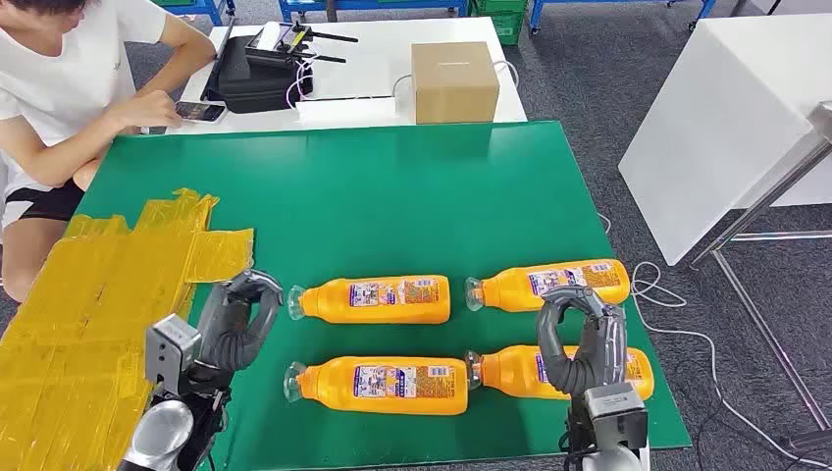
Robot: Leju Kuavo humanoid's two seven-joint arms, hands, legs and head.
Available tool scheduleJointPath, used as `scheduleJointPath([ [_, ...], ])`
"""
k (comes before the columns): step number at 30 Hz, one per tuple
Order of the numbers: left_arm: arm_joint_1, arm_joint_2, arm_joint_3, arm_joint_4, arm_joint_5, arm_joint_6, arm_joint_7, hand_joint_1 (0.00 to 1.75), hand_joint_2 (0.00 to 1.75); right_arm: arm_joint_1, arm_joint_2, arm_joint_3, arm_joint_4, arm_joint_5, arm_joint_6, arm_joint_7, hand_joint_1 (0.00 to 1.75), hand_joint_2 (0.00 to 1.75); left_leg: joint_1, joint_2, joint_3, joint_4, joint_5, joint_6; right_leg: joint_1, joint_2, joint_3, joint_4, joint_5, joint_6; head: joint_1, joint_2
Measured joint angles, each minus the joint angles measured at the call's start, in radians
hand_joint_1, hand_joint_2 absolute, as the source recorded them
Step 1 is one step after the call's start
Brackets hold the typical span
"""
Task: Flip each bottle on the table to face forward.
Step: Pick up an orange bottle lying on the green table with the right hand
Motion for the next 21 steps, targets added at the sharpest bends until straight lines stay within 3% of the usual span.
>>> scheduleJointPath([
  [1, -0.003, -0.012, -0.004, 0.000, -0.027, 0.042, -0.008, 1.36, 1.75, -0.009, 0.012, 0.010, 0.009, 0.007, -0.016, -0.003, 1.06, 1.75, 0.000, 0.000, 0.000, 0.000, 0.000, 0.000, 0.000, 0.000, 0.000, 0.000, 0.000, 0.000, 0.000, 0.000],
  [2, -0.005, -0.022, -0.008, 0.000, -0.042, 0.068, -0.011, 1.02, 1.75, -0.015, 0.022, 0.020, 0.017, 0.011, -0.029, -0.005, 0.79, 1.75, 0.000, 0.000, 0.001, 0.000, 0.000, 0.000, 0.000, 0.000, 0.001, 0.000, 0.000, 0.000, 0.000, 0.000],
  [4, -0.010, -0.056, -0.021, 0.000, -0.076, 0.146, -0.022, 0.14, 1.75, -0.040, 0.056, 0.051, 0.044, 0.019, -0.072, -0.008, 0.00, 1.75, 0.000, -0.001, 0.001, 0.000, 0.000, 0.000, 0.000, -0.001, 0.001, 0.000, 0.000, 0.000, 0.000, 0.000],
  [5, -0.010, -0.067, -0.025, 0.001, -0.067, 0.155, -0.022, 0.00, 1.75, -0.047, 0.066, 0.061, 0.052, 0.017, -0.085, -0.007, 0.00, 1.75, 0.000, -0.001, 0.001, 0.000, 0.000, 0.000, 0.000, -0.001, 0.002, 0.000, 0.000, 0.000, 0.000, 0.000],
  [12, -0.010, -0.098, -0.025, 0.002, -0.010, 0.170, -0.034, 0.00, 1.75, -0.060, 0.085, 0.073, 0.073, 0.015, -0.112, -0.003, 0.00, 1.75, 0.000, -0.001, 0.002, 0.000, 0.000, 0.000, 0.000, -0.001, 0.002, 0.000, 0.000, 0.000, 0.000, 0.000],
  [21, -0.016, -0.104, -0.025, 0.012, 0.048, 0.126, -0.032, 0.00, 1.75, -0.081, 0.087, 0.086, 0.073, 0.015, -0.112, 0.002, 0.00, 1.75, 0.000, -0.001, 0.002, 0.000, 0.000, 0.000, 0.000, -0.001, 0.002, 0.000, 0.000, 0.000, 0.000, 0.000],
])
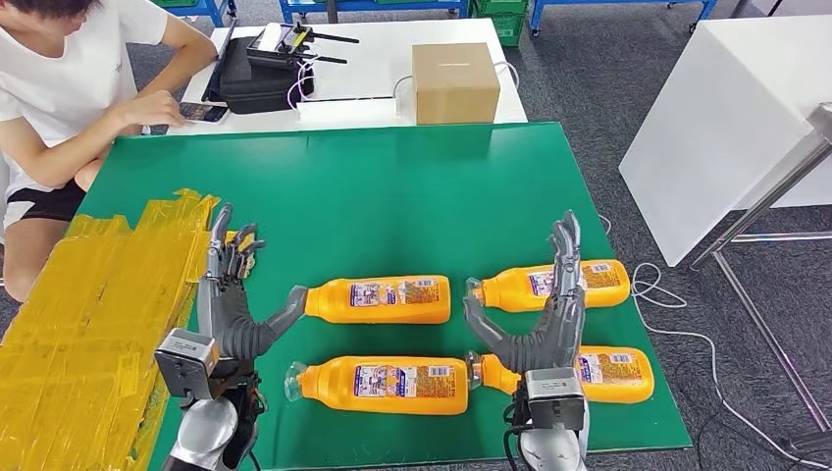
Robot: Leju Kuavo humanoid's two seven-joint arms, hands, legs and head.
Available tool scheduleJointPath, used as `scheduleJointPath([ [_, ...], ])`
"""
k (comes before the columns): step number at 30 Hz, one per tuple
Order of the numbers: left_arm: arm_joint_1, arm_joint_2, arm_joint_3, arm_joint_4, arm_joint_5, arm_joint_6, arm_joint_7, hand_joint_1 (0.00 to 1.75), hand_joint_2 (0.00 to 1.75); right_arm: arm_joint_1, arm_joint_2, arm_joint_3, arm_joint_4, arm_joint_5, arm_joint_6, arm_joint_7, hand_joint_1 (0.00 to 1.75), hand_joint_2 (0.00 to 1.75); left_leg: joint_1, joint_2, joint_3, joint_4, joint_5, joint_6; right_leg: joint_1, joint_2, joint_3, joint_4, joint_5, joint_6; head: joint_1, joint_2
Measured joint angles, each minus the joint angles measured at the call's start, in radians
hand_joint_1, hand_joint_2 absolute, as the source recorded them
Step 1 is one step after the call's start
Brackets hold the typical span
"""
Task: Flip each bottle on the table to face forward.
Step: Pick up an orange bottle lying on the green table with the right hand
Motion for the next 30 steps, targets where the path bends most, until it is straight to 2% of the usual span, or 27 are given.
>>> scheduleJointPath([
  [3, -0.002, -0.001, 0.000, 0.004, 0.013, -0.012, 0.001, 0.00, 1.75, -0.007, -0.001, 0.002, 0.001, 0.015, 0.002, 0.009, 0.00, 1.75, 0.000, 0.000, 0.000, 0.000, 0.000, 0.000, 0.000, 0.000, 0.000, 0.000, 0.000, 0.000, 0.000, 0.000],
  [8, -0.009, -0.001, 0.005, 0.019, 0.060, -0.057, 0.008, 0.00, 1.75, -0.042, -0.021, 0.013, 0.019, 0.120, 0.011, 0.074, 0.00, 1.75, 0.000, 0.000, 0.000, 0.000, 0.000, 0.000, 0.000, 0.000, 0.000, 0.000, 0.000, 0.000, 0.000, 0.000],
  [14, -0.014, -0.001, 0.013, 0.031, 0.064, -0.064, 0.008, 0.00, 1.75, -0.065, -0.037, 0.022, 0.038, 0.153, 0.011, 0.097, 0.00, 1.75, 0.000, 0.000, 0.000, 0.000, 0.000, 0.000, 0.000, 0.000, 0.000, 0.000, 0.000, 0.000, 0.000, 0.000],
  [16, -0.016, -0.002, 0.015, 0.034, 0.066, -0.071, 0.008, 0.00, 1.75, -0.079, -0.047, 0.030, 0.048, 0.231, 0.017, 0.138, 0.00, 1.75, 0.000, 0.000, 0.000, 0.000, 0.000, 0.000, 0.000, 0.000, 0.000, 0.000, 0.000, 0.000, 0.000, 0.000],
  [18, -0.021, -0.003, 0.017, 0.040, 0.072, -0.089, 0.011, 0.00, 1.75, -0.113, -0.065, 0.045, 0.075, 0.362, 0.032, 0.205, 0.00, 1.75, 0.000, 0.000, 0.000, 0.000, 0.000, 0.000, 0.000, 0.000, 0.000, 0.000, 0.000, 0.000, 0.000, 0.000],
  [23, -0.054, -0.021, 0.023, 0.066, 0.087, -0.135, 0.023, 0.00, 1.75, -0.251, -0.099, 0.097, 0.192, 0.634, 0.062, 0.322, 0.00, 1.75, 0.000, 0.000, 0.001, 0.000, 0.002, 0.002, -0.001, 0.000, 0.001, 0.000, 0.001, 0.001, 0.000, 0.000],
  [26, -0.070, -0.031, 0.025, 0.079, 0.091, -0.144, 0.026, 0.00, 1.75, -0.312, -0.105, 0.122, 0.249, 0.680, 0.066, 0.342, 0.00, 1.75, 0.000, 0.000, 0.002, 0.001, 0.002, 0.002, -0.001, 0.000, 0.001, 0.000, 0.001, 0.001, 0.000, 0.000],
  [30, -0.079, -0.037, 0.030, 0.090, 0.094, -0.148, 0.027, 0.00, 1.75, -0.346, -0.112, 0.139, 0.290, 0.689, 0.066, 0.348, 0.00, 1.75, 0.000, 0.000, 0.002, 0.001, 0.002, 0.001, 0.000, 0.000, 0.001, 0.000, 0.001, 0.001, 0.000, 0.000],
])
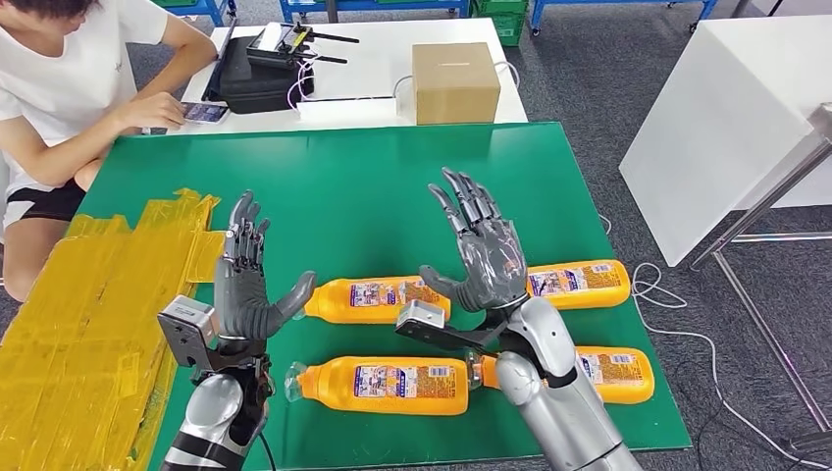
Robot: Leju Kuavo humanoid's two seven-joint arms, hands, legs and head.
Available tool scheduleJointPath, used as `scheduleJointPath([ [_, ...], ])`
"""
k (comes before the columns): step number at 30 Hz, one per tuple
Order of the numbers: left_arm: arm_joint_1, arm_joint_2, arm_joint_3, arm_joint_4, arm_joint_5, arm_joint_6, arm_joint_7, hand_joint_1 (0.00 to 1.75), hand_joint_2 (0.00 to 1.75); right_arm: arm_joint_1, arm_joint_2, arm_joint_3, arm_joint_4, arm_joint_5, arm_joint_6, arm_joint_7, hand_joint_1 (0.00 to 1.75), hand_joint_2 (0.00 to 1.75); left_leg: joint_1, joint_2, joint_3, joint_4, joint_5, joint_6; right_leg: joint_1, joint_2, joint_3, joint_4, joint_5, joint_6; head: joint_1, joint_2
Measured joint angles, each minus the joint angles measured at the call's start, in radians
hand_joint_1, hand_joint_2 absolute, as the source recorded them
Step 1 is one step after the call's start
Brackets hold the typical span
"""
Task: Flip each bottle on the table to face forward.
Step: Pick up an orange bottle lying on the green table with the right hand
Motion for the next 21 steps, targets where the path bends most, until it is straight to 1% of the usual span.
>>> scheduleJointPath([
  [9, -0.008, -0.004, 0.002, 0.013, 0.001, -0.003, 0.000, 0.00, 1.75, -0.021, -0.009, 0.016, 0.037, 0.006, 0.003, 0.004, 0.00, 1.75, 0.000, 0.000, -0.001, 0.000, 0.000, 0.000, -0.001, 0.000, 0.000, 0.000, 0.000, 0.000, 0.000, 0.000],
  [12, -0.014, -0.004, 0.002, 0.018, 0.008, -0.013, 0.004, 0.00, 1.75, -0.043, -0.010, 0.028, 0.062, 0.021, 0.044, 0.021, 0.00, 1.75, 0.000, 0.000, -0.001, 0.000, 0.000, 0.000, -0.001, 0.000, 0.000, 0.000, 0.000, 0.000, 0.000, 0.000],
  [15, -0.028, -0.008, 0.003, 0.026, 0.022, -0.027, 0.008, 0.00, 1.75, -0.089, -0.009, 0.052, 0.120, 0.029, 0.101, 0.031, 0.00, 1.75, 0.000, 0.000, -0.001, 0.000, 0.000, 0.000, 0.000, 0.000, 0.000, 0.000, 0.000, 0.000, 0.000, 0.000],
  [21, -0.051, -0.019, 0.008, 0.047, 0.034, -0.043, 0.012, 0.00, 1.75, -0.142, 0.007, 0.089, 0.235, 0.014, 0.117, 0.013, 0.00, 1.75, 0.000, 0.000, 0.000, 0.000, 0.000, 0.000, 0.000, 0.000, 0.000, 0.000, 0.000, 0.000, 0.000, 0.000],
])
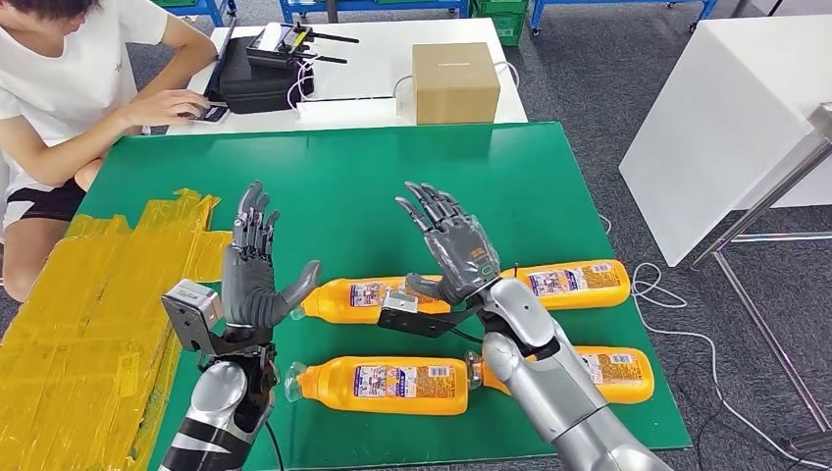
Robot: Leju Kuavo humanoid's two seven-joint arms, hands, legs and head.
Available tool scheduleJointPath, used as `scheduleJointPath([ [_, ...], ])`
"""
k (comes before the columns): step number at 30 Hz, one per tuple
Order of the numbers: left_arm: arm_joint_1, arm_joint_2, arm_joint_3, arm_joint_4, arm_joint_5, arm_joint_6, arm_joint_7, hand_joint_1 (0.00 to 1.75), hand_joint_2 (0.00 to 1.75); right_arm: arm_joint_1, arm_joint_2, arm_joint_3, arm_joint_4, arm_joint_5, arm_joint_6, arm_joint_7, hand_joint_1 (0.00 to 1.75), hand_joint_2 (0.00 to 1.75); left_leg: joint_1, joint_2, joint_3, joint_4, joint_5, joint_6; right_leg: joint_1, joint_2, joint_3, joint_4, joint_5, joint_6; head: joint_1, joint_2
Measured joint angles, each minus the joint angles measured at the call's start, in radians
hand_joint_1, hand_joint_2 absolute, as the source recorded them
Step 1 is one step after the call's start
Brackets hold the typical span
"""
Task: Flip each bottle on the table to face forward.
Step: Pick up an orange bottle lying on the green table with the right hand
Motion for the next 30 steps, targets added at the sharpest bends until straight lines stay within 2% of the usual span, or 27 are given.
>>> scheduleJointPath([
  [9, -0.031, -0.012, 0.003, 0.040, 0.013, -0.002, 0.003, 0.00, 1.75, -0.023, 0.018, 0.064, 0.110, -0.072, 0.062, -0.057, 0.00, 1.75, 0.000, 0.000, 0.000, 0.000, 0.000, 0.000, 0.000, 0.000, 0.000, 0.000, 0.000, 0.000, 0.000, 0.000],
  [30, -0.055, -0.018, 0.003, 0.115, 0.031, 0.006, 0.010, 0.00, 1.75, -0.085, 0.046, 0.083, 0.310, -0.116, 0.108, -0.035, 0.00, 1.75, 0.000, 0.000, 0.000, 0.000, 0.000, 0.000, 0.000, 0.000, 0.000, 0.000, 0.000, 0.000, 0.000, 0.000],
])
